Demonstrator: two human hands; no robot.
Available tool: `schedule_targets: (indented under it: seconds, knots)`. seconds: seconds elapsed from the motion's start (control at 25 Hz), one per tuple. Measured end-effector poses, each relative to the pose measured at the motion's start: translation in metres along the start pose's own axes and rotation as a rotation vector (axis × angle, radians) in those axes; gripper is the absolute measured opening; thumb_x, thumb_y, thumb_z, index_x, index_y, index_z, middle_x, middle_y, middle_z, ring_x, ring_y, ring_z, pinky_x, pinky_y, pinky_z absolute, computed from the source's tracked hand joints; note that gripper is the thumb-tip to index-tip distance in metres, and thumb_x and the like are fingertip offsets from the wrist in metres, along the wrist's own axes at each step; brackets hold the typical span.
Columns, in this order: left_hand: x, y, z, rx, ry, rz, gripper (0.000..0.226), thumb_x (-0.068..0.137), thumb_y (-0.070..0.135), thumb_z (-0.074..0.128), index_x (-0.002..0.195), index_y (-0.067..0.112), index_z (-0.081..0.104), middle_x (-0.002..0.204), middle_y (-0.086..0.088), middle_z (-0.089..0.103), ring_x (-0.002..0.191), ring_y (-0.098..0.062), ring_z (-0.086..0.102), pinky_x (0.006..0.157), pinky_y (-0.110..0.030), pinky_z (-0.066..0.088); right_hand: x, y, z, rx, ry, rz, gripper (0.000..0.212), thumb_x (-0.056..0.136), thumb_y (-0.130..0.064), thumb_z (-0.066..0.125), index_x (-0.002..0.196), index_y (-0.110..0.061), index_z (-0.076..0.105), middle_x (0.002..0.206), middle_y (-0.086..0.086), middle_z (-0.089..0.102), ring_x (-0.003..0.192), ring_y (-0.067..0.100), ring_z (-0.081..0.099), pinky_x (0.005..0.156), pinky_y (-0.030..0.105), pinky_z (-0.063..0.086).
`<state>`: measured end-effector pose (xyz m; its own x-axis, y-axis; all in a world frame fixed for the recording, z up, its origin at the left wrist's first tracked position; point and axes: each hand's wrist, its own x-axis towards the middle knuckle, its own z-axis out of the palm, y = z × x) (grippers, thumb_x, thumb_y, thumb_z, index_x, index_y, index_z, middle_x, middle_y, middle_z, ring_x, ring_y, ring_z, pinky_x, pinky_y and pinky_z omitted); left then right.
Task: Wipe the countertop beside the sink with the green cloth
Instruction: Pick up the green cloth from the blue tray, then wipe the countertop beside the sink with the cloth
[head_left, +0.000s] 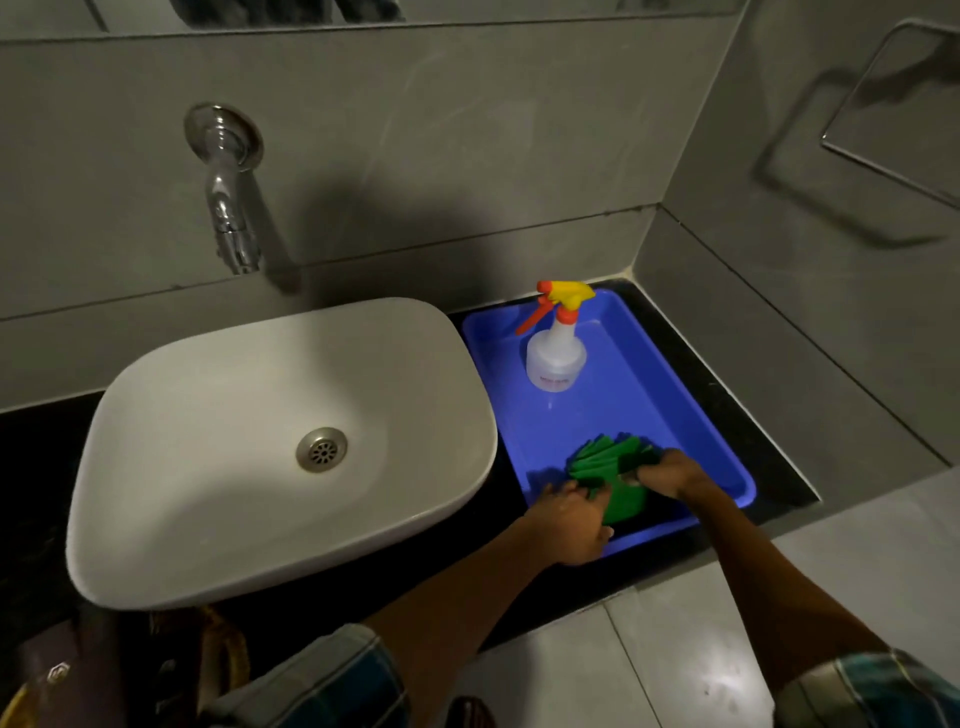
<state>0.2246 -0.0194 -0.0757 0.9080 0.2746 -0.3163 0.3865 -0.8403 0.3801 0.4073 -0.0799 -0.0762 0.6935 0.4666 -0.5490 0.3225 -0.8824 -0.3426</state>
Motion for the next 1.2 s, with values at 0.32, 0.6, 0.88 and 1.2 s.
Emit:
schedule_targets:
  seconds: [0.32, 0.6, 0.88, 1.2]
  knots:
    - [-0.07, -0.035, -0.024, -0.545, 0.553, -0.114, 0.058, 0.089, 0.023, 0.061, 0.141, 0.009, 0.039, 0.136, -0.017, 0.053, 0.125, -0.032, 0.049, 0.106, -0.036, 0.037, -0.08, -0.074, 0.012, 0.732, 0.09, -0.143, 0.029, 0.055, -0.024, 0.061, 0.081, -0.013, 0.064, 0.088, 0.011, 0.07, 0.084, 0.031, 0.064, 0.074, 0.045, 0.054]
    - [-0.203, -0.118, -0.08, -1.105, 0.907, -0.438, 0.051, 0.078, 0.057, 0.057, 0.124, 0.037, 0.048, 0.099, 0.019, 0.063, 0.083, 0.006, 0.066, 0.072, -0.014, 0.053, -0.187, -0.2, 0.087, 1.282, -0.292, -0.416, 0.032, 0.076, -0.006, 0.037, 0.097, -0.009, 0.061, 0.094, 0.012, 0.069, 0.09, 0.027, 0.062, 0.086, 0.041, 0.051]
    - [-0.462, -0.299, -0.023, -1.078, 1.22, -0.781, 0.049, 0.086, 0.013, 0.066, 0.129, 0.028, 0.048, 0.124, -0.01, 0.06, 0.105, -0.016, 0.061, 0.089, -0.037, 0.056, -0.318, -0.358, 0.306, 0.606, -0.524, -0.647, 0.021, 0.066, -0.003, 0.072, 0.083, -0.015, 0.072, 0.088, 0.011, 0.077, 0.083, 0.033, 0.074, 0.076, 0.047, 0.062]
    - [-0.632, -0.424, 0.06, -0.144, 0.887, -1.273, 0.054, 0.093, 0.043, 0.046, 0.141, 0.016, 0.043, 0.142, -0.022, 0.048, 0.132, -0.039, 0.042, 0.111, -0.062, 0.024, -0.358, -0.47, 0.484, -0.001, -0.479, -0.885, 0.041, 0.092, -0.032, 0.061, 0.127, -0.01, 0.055, 0.117, 0.014, 0.067, 0.11, 0.026, 0.063, 0.093, 0.035, 0.049]
